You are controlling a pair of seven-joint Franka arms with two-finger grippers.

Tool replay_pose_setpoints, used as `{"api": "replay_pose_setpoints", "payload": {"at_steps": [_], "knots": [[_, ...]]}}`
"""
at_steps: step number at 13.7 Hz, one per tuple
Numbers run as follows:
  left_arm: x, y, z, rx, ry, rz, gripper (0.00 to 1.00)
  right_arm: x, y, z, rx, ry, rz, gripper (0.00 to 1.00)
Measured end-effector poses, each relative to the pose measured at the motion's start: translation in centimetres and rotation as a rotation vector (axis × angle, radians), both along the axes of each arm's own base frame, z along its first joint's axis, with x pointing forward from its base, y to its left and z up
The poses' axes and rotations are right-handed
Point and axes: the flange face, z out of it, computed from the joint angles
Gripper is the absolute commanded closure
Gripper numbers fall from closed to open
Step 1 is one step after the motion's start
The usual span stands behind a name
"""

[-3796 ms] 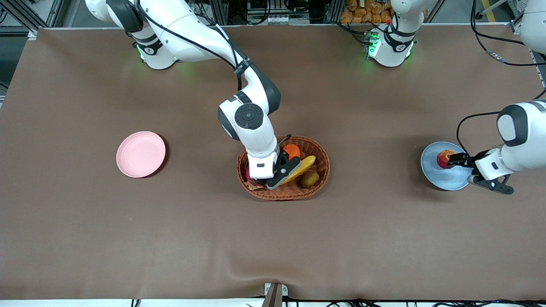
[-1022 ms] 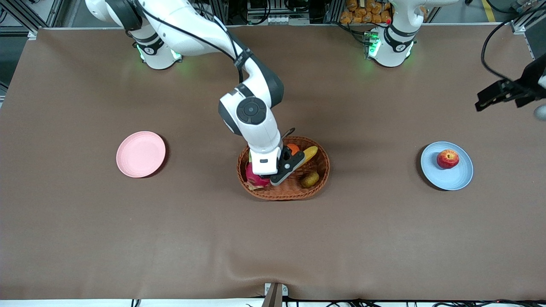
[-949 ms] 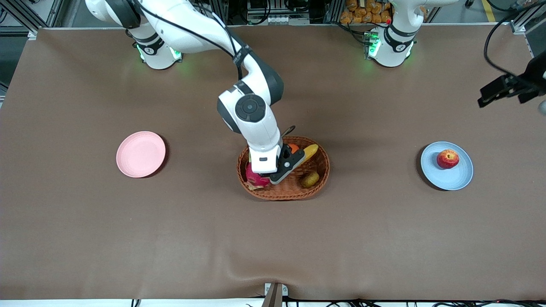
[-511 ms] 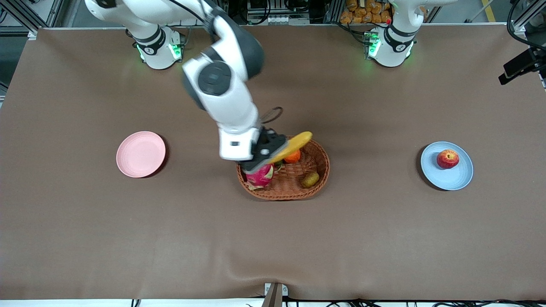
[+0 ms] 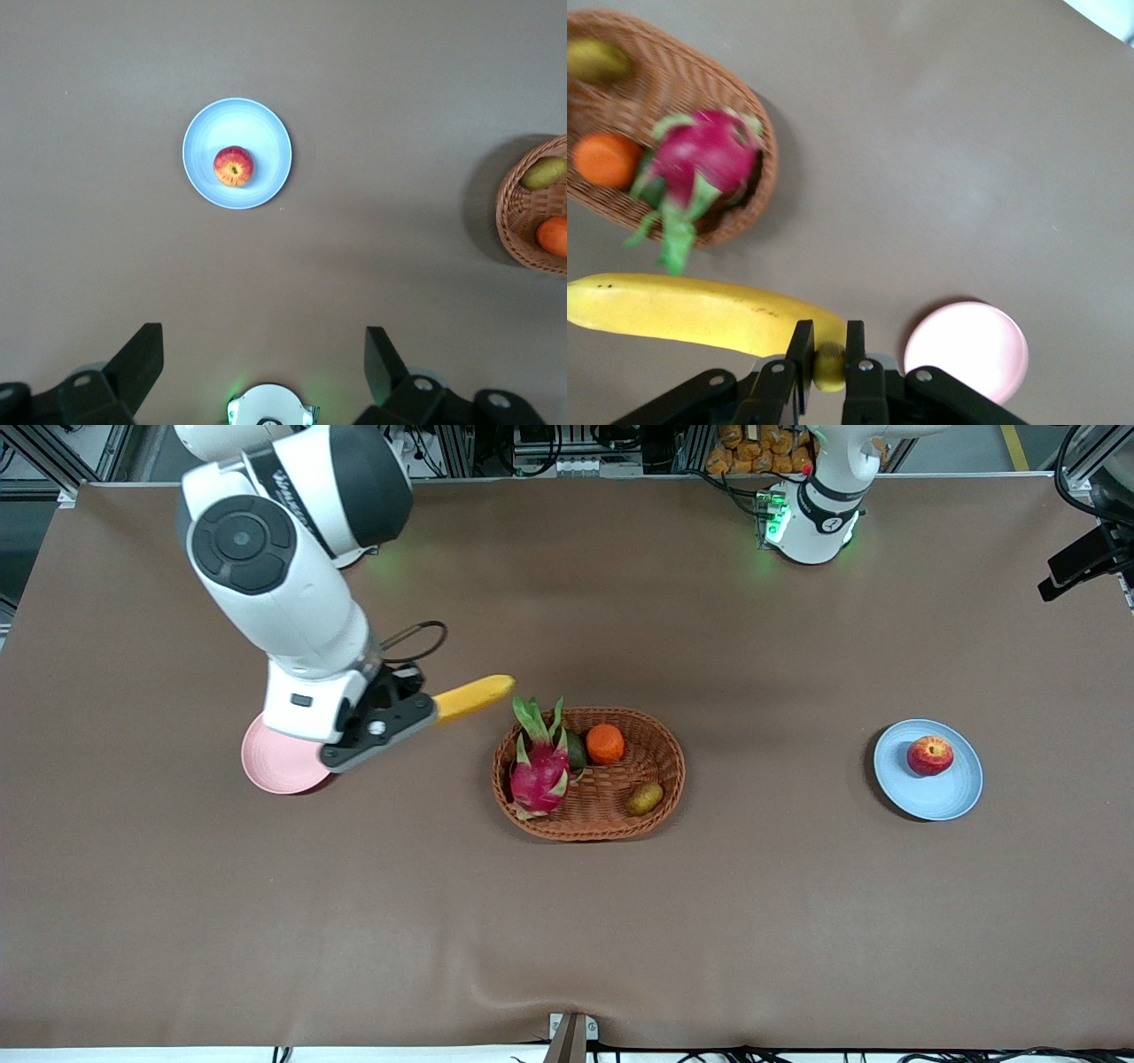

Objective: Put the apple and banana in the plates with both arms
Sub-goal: 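Lift the banana and carry it with the right gripper to the pink plate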

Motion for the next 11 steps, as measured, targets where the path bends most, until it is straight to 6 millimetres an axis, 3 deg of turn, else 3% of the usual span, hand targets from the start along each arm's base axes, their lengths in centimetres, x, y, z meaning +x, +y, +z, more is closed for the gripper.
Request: {"api": "replay_pose_setpoints", "payload": {"at_steps": [2, 5, 7, 11], "knots": [[0.1, 0.0, 0.0, 0.0, -0.008, -0.001, 0.0, 0.1, -3.2, -1.1, -0.021, 0.032, 0.012, 1.0], [0.3, -0.1, -0.2, 0.0, -0.013, -0.008, 0.0, 1.5, -12.0, -3.2, -0.013, 0.064, 0.021, 1.0], [0.6, -0.1, -0.6, 0.0, -0.01, -0.027, 0.0, 1.4, -17.4, -5.0, 0.0, 0.071, 0.002, 1.0], [0.8, 0.0, -0.9, -0.001, -0.006, -0.042, 0.0, 0.5, -23.7, -8.7, 0.006, 0.103, -0.077, 1.0]]}}
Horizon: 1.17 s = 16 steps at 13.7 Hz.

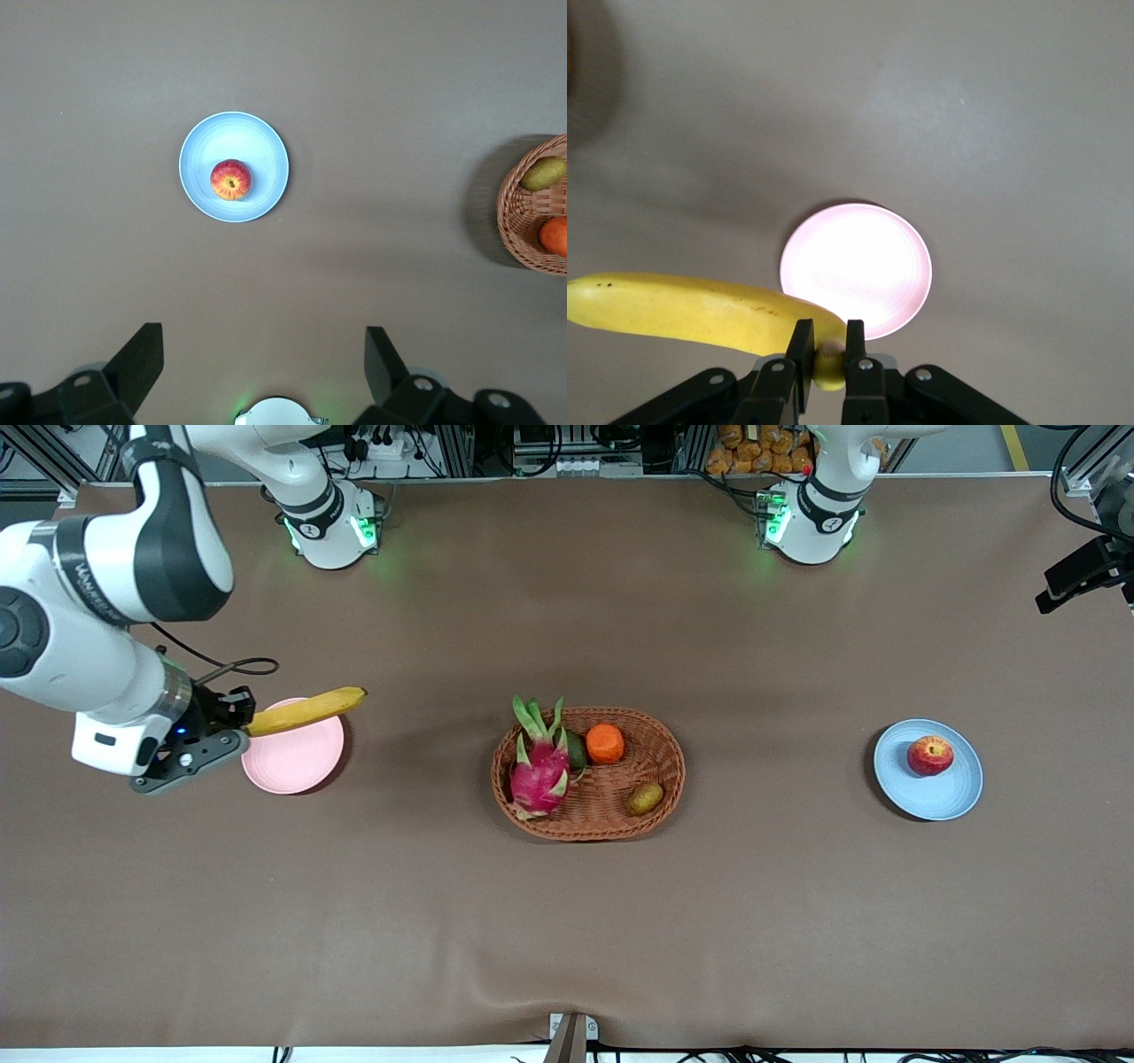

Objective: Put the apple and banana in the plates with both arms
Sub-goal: 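Lift the banana and carry it with the right gripper to the pink plate, then lower the banana onto the pink plate and open the right gripper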

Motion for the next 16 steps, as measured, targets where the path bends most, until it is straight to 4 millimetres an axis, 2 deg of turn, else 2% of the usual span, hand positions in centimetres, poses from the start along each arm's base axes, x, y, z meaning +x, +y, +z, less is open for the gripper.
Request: {"api": "replay_pose_setpoints", "payload": {"at_steps": [4, 7, 10, 15, 16], "knots": [[0.0, 0.1, 0.0, 0.0, 0.001, 0.001, 0.0, -1.0, -8.2, -8.5, 0.018, 0.07, -0.082, 1.0], [0.0, 0.1, -0.1, 0.0, 0.001, 0.0, 0.0, -1.1, -12.0, -14.4, 0.049, 0.145, -0.071, 1.0], [0.0, 0.1, -0.1, 0.0, 0.002, 0.0, 0.0, -1.1, -12.7, -18.1, 0.055, 0.193, -0.073, 1.0], [0.2, -0.2, -0.4, 0.0, 0.008, -0.004, 0.0, -1.2, -12.3, -21.9, 0.092, 0.249, -0.073, 1.0], [0.3, -0.2, -0.5, 0.0, 0.01, -0.004, 0.0, -1.1, -12.4, -22.6, 0.092, 0.257, -0.074, 0.7]]}}
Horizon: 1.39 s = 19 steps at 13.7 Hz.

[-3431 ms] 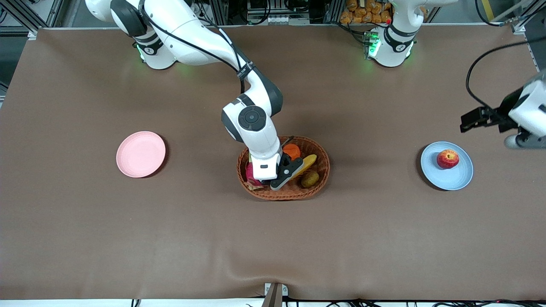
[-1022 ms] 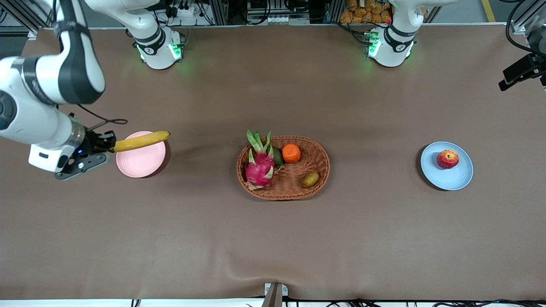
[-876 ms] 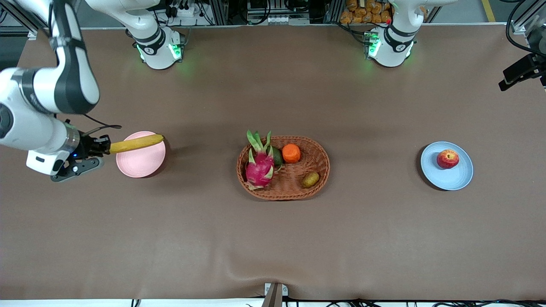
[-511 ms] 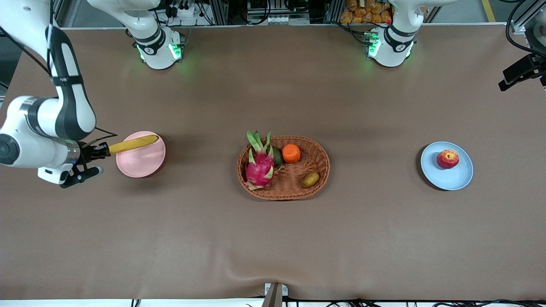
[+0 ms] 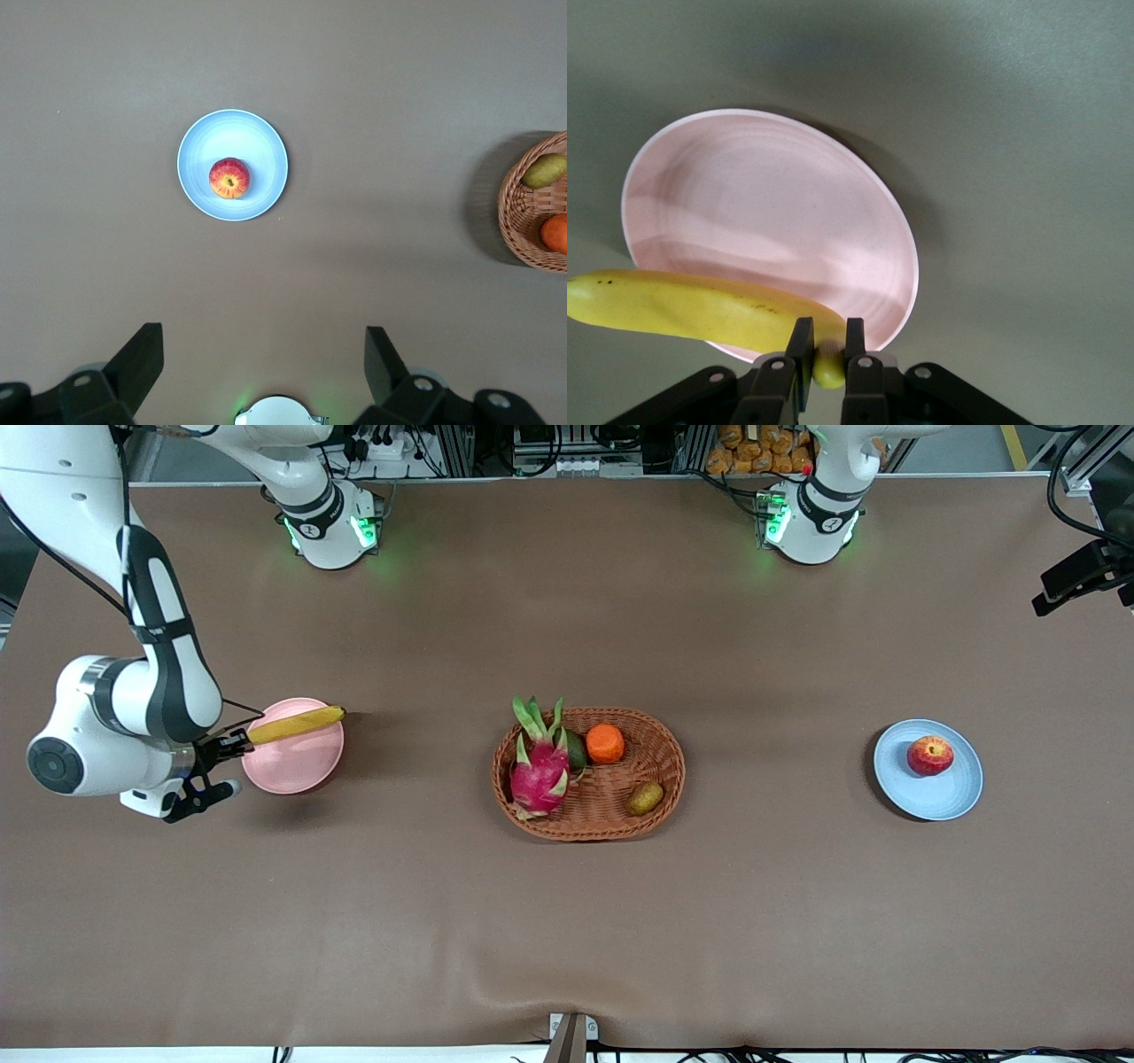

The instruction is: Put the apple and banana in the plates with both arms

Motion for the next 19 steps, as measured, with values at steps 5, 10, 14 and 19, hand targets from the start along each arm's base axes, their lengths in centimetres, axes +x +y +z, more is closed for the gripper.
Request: {"api": "replay_pose_setpoints", "payload": {"at_steps": [5, 10, 14, 19], "knots": [[0.1, 0.0, -0.2, 0.0, 0.003, 0.0, 0.0, 1.1, -0.6, -0.6, 0.008, -0.009, -0.013, 0.0], [0.1, 0.0, -0.2, 0.0, 0.003, -0.001, 0.0, 4.0, -0.1, 5.5, 0.025, 0.001, 0.003, 0.0], [0.1, 0.0, -0.2, 0.0, 0.005, -0.001, 0.0, 5.9, 0.4, 14.5, 0.039, -0.027, 0.015, 0.0], [0.2, -0.1, -0.2, 0.0, 0.004, -0.003, 0.0, 3.9, 0.5, 24.7, 0.023, -0.115, -0.042, 0.0]]}}
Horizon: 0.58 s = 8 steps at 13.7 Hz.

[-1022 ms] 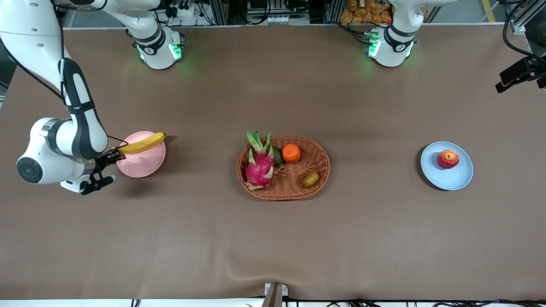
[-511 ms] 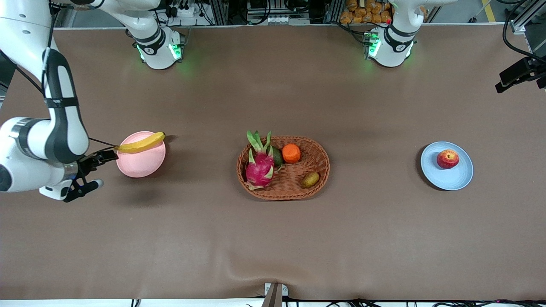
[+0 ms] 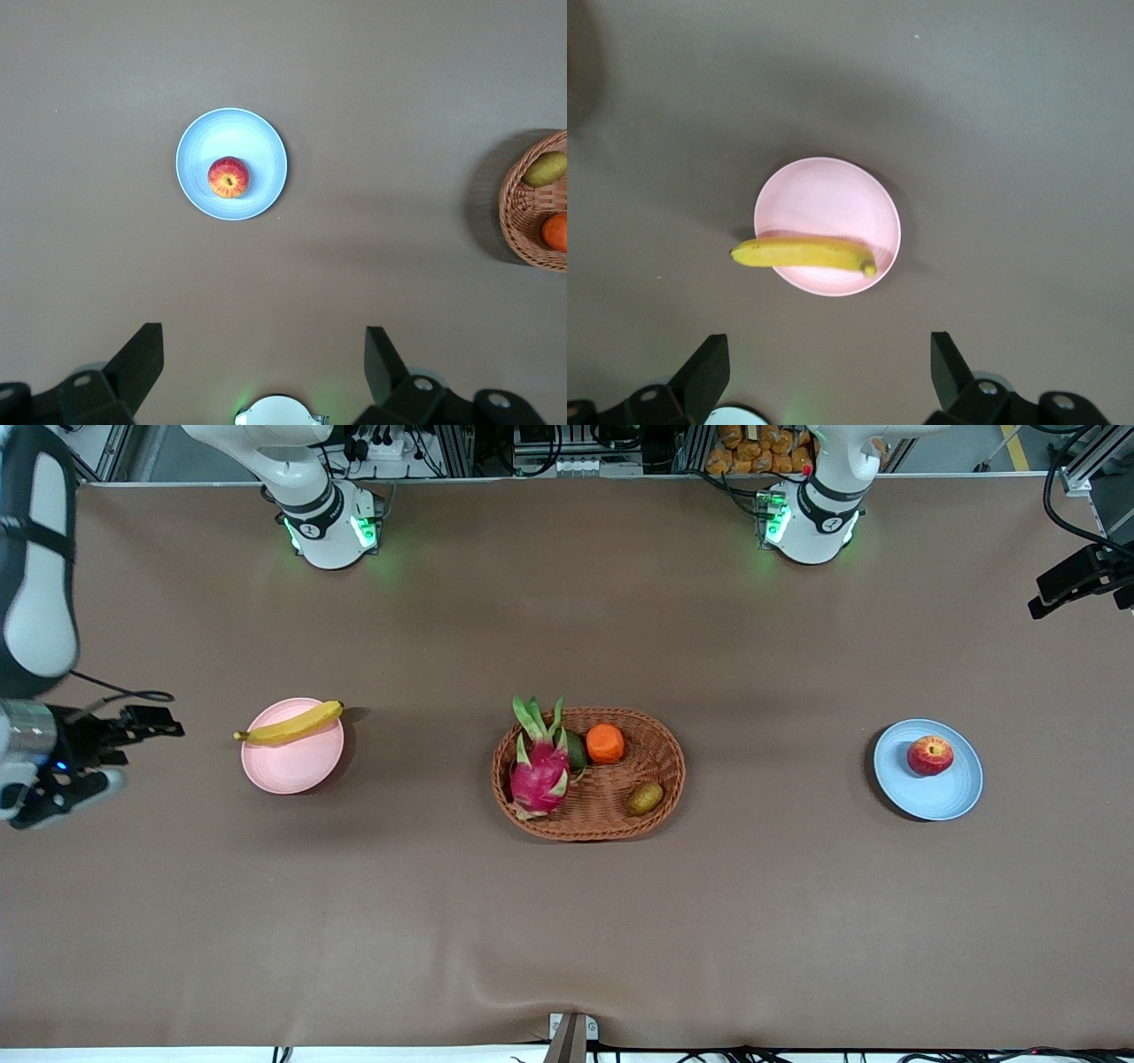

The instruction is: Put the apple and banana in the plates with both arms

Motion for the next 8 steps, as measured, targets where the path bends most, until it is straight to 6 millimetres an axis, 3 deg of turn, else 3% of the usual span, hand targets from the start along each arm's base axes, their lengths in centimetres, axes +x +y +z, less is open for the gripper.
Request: {"api": "replay_pose_setpoints", "payload": {"at_steps": [4, 8], "knots": [[0.0, -0.1, 0.0, 0.0, 0.001, -0.002, 0.0, -3.5, 1.7, 6.9, -0.039, 0.006, -0.202, 0.0], [0.0, -0.1, -0.1, 0.0, 0.001, -0.001, 0.0, -6.7, 6.9, 12.7, -0.077, -0.034, -0.311, 0.0]]}}
